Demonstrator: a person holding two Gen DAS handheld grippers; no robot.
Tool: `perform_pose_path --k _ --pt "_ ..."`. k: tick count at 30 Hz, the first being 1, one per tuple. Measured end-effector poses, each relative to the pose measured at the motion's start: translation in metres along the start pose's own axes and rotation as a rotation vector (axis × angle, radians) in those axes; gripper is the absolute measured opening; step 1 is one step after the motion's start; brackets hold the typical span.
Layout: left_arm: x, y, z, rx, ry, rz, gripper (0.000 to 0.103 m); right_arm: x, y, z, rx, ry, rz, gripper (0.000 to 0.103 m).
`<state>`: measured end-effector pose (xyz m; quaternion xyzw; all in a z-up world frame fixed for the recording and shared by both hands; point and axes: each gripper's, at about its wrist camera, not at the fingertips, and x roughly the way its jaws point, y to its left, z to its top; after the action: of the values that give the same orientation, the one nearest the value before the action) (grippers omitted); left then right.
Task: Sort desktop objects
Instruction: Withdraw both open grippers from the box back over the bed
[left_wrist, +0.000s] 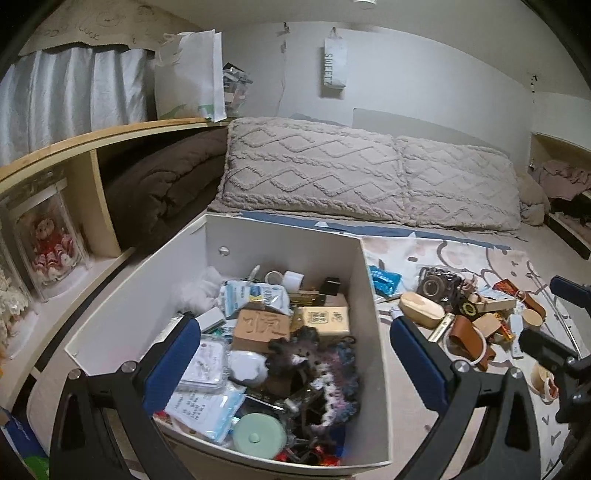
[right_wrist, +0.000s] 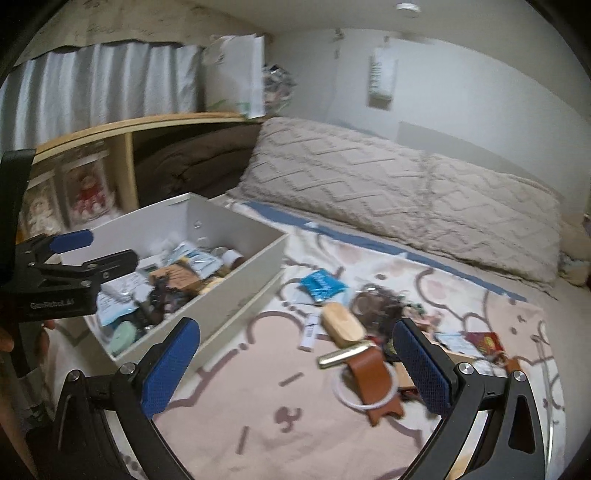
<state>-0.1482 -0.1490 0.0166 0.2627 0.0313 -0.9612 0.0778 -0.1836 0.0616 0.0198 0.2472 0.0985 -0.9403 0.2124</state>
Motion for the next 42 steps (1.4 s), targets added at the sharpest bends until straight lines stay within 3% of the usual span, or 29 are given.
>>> perform_pose_path --k 13,30,42 --pt "0.004 -0.04 -0.005 0.042 -0.022 -0.032 0.103 -0.034 -0.054 -0.026 0.071 -0.078 -0.101 0.103" --pt "-0.011 -0.082 -0.009 0.047 -0.13 -0.121 0.103 -0.073 -0.096 -0.059 0.135 -0.147 -0.157 0.103" --pt "-0.002 -0.113 -0.025 0.119 -0.108 -0.148 0.103 -0.065 -0.11 -0.079 0.139 -0.132 -0.163 0.103"
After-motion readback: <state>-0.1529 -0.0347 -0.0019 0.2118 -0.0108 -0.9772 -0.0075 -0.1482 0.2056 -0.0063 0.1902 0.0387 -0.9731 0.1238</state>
